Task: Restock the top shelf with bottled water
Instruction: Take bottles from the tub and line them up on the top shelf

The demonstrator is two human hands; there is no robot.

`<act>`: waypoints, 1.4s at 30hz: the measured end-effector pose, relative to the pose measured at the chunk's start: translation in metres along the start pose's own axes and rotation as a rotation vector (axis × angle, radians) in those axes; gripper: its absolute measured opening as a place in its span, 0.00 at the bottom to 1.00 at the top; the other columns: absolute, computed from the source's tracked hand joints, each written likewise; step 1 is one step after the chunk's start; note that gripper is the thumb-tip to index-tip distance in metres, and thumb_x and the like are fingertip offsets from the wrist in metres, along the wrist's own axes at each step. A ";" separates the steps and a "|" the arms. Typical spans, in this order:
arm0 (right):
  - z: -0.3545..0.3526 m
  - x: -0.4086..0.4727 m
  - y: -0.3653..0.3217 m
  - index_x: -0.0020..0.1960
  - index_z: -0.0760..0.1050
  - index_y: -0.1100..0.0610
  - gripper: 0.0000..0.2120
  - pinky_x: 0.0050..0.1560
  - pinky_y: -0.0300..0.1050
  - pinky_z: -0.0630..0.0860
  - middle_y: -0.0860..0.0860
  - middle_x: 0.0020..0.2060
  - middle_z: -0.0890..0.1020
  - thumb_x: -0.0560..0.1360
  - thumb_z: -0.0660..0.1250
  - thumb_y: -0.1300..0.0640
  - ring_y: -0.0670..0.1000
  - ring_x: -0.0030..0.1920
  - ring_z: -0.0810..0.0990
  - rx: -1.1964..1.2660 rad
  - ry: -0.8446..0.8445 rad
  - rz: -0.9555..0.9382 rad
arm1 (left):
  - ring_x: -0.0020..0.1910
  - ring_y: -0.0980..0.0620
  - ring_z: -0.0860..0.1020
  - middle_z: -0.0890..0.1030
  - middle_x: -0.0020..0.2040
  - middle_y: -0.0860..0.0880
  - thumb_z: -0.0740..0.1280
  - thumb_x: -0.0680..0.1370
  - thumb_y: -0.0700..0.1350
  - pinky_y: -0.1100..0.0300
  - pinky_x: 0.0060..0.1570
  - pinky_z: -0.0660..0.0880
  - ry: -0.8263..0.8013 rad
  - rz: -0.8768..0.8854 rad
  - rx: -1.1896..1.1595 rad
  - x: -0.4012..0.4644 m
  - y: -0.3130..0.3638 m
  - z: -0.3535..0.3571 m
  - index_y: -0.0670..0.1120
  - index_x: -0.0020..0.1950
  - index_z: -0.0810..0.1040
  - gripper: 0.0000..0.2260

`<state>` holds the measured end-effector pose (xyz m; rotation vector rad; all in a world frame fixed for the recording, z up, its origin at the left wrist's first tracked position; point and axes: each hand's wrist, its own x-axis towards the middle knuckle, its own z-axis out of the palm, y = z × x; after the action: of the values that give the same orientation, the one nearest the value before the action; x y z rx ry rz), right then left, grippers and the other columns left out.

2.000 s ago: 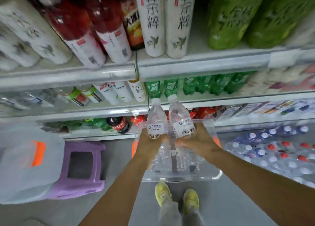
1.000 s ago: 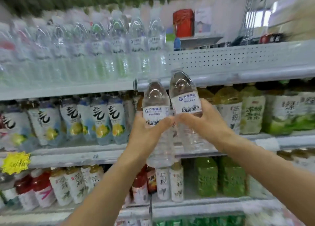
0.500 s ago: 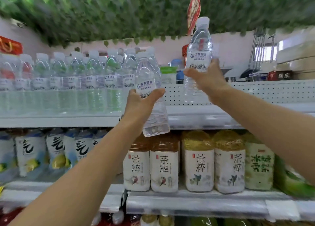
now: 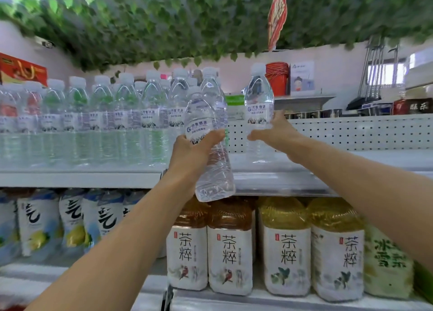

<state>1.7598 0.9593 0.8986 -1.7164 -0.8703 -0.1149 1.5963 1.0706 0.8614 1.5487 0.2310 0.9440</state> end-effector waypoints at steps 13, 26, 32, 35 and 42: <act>0.033 0.033 -0.007 0.54 0.64 0.58 0.20 0.49 0.47 0.70 0.51 0.48 0.74 0.73 0.75 0.57 0.53 0.51 0.73 -0.166 -0.030 0.075 | 0.68 0.45 0.70 0.68 0.73 0.47 0.74 0.70 0.61 0.50 0.59 0.67 0.011 -0.003 0.073 0.002 -0.001 -0.001 0.46 0.77 0.57 0.44; 0.029 -0.001 -0.020 0.65 0.68 0.62 0.19 0.52 0.46 0.68 0.52 0.54 0.75 0.80 0.66 0.53 0.52 0.52 0.73 -0.204 0.089 -0.069 | 0.39 0.63 0.72 0.73 0.58 0.52 0.74 0.73 0.56 0.61 0.41 0.69 0.010 0.021 0.129 -0.011 0.004 0.002 0.44 0.70 0.62 0.34; 0.017 -0.054 -0.066 0.55 0.79 0.53 0.25 0.45 0.45 0.80 0.50 0.48 0.83 0.72 0.66 0.33 0.49 0.49 0.82 -0.210 -0.235 -0.205 | 0.56 0.50 0.78 0.78 0.57 0.52 0.76 0.70 0.56 0.54 0.50 0.73 -0.033 0.162 0.226 -0.021 0.001 0.012 0.47 0.64 0.64 0.31; 0.010 -0.052 -0.072 0.48 0.79 0.53 0.17 0.35 0.40 0.79 0.46 0.38 0.85 0.70 0.74 0.40 0.44 0.38 0.84 -0.184 -0.233 -0.191 | 0.57 0.50 0.79 0.79 0.57 0.52 0.77 0.68 0.59 0.55 0.52 0.74 -0.081 0.216 0.262 -0.022 0.006 0.018 0.47 0.66 0.64 0.35; -0.020 -0.023 -0.087 0.57 0.77 0.61 0.19 0.42 0.49 0.83 0.55 0.44 0.86 0.74 0.73 0.48 0.52 0.40 0.87 -0.036 -0.023 -0.203 | 0.62 0.53 0.74 0.74 0.65 0.51 0.70 0.75 0.60 0.54 0.61 0.73 -0.140 0.377 0.577 -0.008 0.025 0.003 0.49 0.75 0.61 0.34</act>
<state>1.6983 0.9373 0.9634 -1.6623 -1.0645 -0.2484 1.5836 1.0572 0.8810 2.2371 0.1155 1.1130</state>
